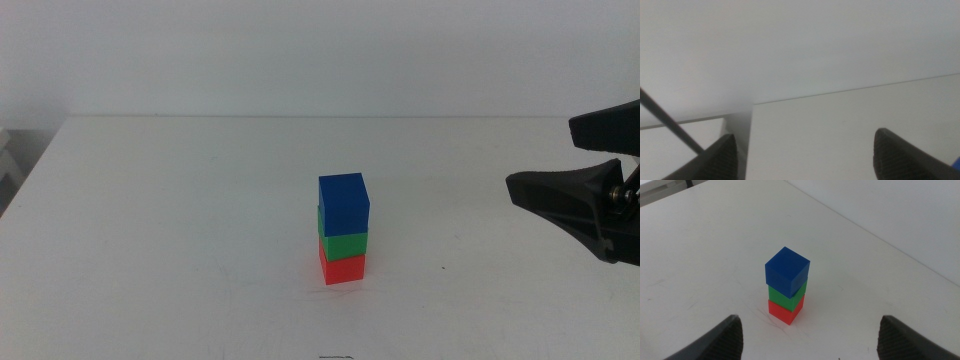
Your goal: Stack red cubes first, then green, then blue cubes in a specific spot.
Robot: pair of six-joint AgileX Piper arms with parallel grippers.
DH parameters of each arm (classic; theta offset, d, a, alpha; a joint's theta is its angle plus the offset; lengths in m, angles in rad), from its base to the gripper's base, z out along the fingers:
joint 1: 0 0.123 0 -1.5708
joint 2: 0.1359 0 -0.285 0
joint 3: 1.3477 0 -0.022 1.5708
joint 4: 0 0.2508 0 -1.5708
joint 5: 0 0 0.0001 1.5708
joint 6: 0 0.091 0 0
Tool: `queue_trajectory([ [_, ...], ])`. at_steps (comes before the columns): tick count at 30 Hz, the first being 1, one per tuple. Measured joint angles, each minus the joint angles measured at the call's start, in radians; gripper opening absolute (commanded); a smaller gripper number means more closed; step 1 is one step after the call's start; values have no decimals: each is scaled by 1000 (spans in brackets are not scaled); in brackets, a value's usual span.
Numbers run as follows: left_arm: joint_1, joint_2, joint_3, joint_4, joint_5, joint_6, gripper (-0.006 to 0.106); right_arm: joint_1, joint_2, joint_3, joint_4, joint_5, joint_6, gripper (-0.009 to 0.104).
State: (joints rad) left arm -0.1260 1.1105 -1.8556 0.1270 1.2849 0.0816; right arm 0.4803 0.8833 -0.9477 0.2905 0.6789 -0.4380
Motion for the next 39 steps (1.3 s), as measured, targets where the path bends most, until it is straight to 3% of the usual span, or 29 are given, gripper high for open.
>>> queue_trajectory([
  [14,0,-49,18,-13,-1,0,92,0,0,0,0,0,0,92],
  [21,0,-216,282,-13,-114,0,92,0,0,6,-2,1,0,92],
  [25,0,-337,497,-15,-290,0,92,0,-2,6,-61,-23,0,92],
  [31,0,-517,817,-29,-589,0,92,-93,-86,69,-165,-216,0,92],
  [39,1,-726,1171,-30,-816,0,92,-331,-297,321,-124,-534,0,92],
])
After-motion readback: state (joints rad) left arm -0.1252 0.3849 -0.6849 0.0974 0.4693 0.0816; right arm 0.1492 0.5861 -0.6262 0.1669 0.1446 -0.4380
